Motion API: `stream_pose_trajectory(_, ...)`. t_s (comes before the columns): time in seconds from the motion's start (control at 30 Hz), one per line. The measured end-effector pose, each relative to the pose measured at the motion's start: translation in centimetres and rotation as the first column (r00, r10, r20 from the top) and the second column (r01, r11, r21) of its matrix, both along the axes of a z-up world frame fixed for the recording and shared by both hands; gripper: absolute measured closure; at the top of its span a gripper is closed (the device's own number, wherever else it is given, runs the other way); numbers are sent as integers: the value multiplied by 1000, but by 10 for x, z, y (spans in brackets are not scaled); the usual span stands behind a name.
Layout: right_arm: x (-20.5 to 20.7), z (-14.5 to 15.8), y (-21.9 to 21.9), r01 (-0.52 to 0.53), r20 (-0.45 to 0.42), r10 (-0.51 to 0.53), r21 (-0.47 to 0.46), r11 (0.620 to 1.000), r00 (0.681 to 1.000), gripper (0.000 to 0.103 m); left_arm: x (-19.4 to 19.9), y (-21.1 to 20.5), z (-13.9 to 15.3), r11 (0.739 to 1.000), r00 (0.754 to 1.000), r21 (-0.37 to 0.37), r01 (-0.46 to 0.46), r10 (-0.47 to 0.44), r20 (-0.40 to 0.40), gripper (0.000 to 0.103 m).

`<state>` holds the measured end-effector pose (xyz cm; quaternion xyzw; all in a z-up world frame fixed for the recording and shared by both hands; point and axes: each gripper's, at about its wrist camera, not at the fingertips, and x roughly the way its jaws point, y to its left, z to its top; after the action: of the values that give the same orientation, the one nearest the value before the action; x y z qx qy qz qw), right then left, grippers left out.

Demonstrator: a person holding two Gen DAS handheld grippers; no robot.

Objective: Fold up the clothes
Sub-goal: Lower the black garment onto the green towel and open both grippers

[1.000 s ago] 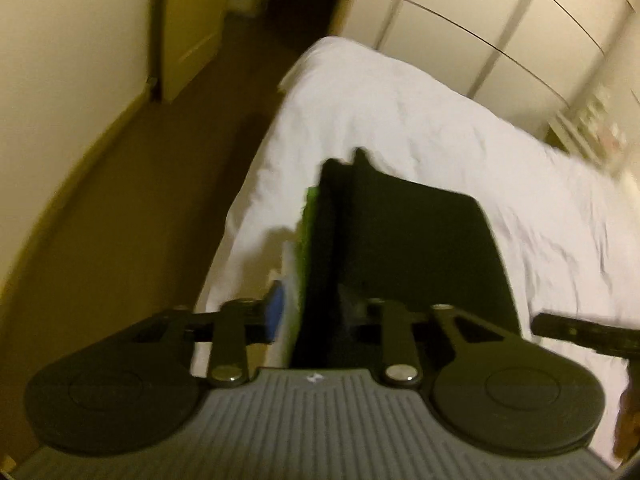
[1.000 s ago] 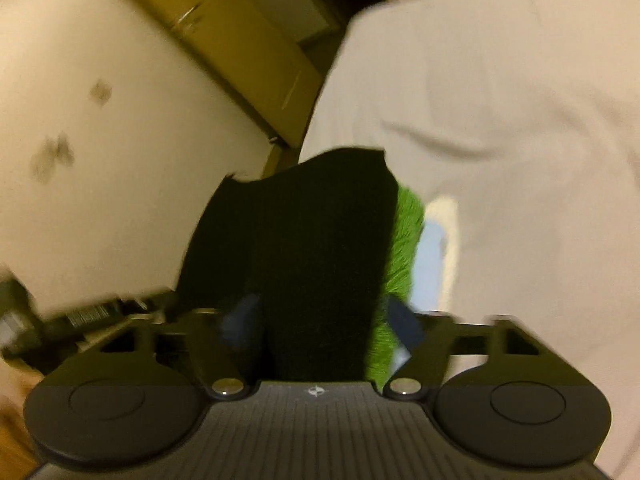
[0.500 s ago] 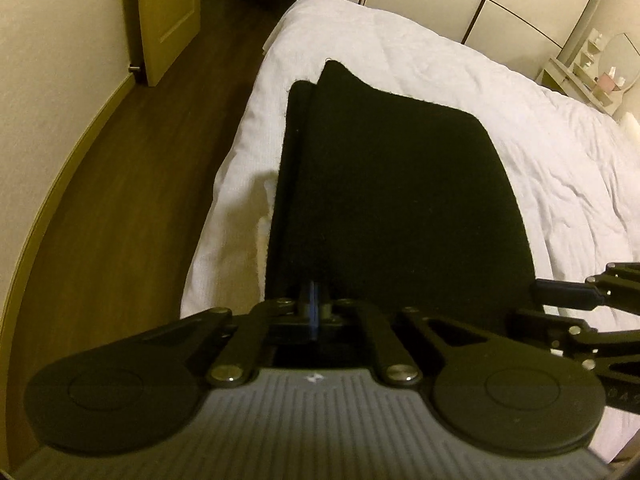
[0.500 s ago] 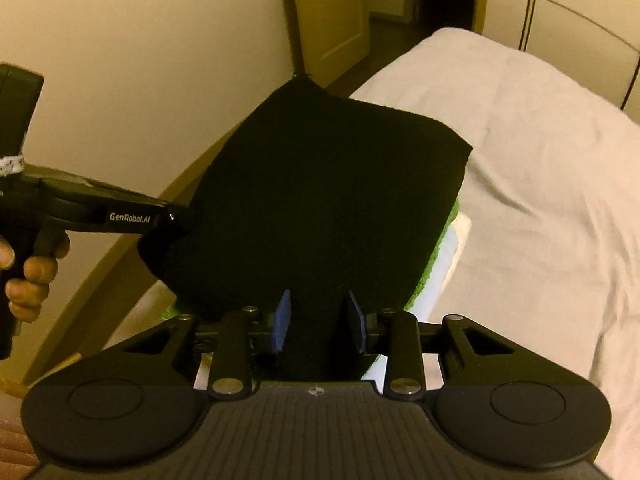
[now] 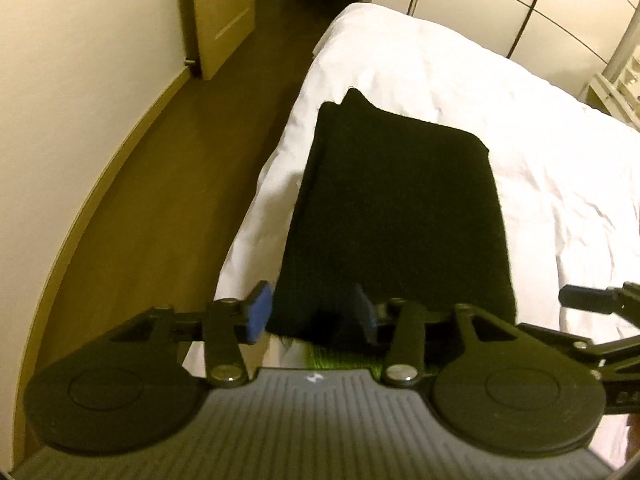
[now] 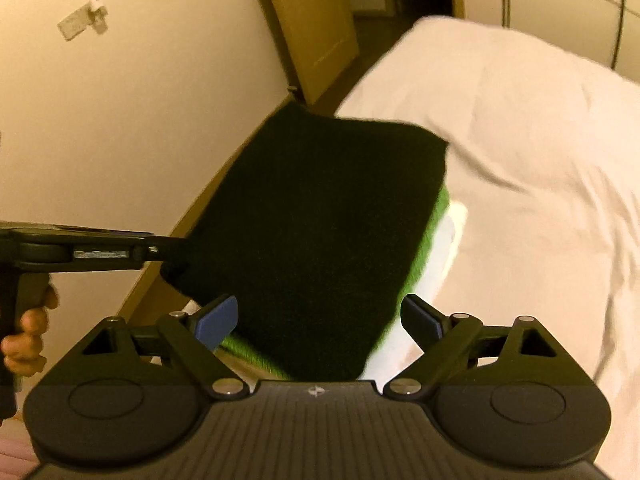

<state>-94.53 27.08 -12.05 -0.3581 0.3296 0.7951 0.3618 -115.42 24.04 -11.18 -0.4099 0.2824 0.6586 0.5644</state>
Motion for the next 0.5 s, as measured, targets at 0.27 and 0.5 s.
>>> stream_pose_trajectory(0.27,20,19,-23,27,8,-27,-4,1000,1000,11,31,-36,34,1000,998,10,-27,28,-55,51)
stream_pose_trajectory(0.5,37,45,-53,26,-11,-25,55,998,1000,3,60,-71,62,998,997,56,-26,30,-76,43)
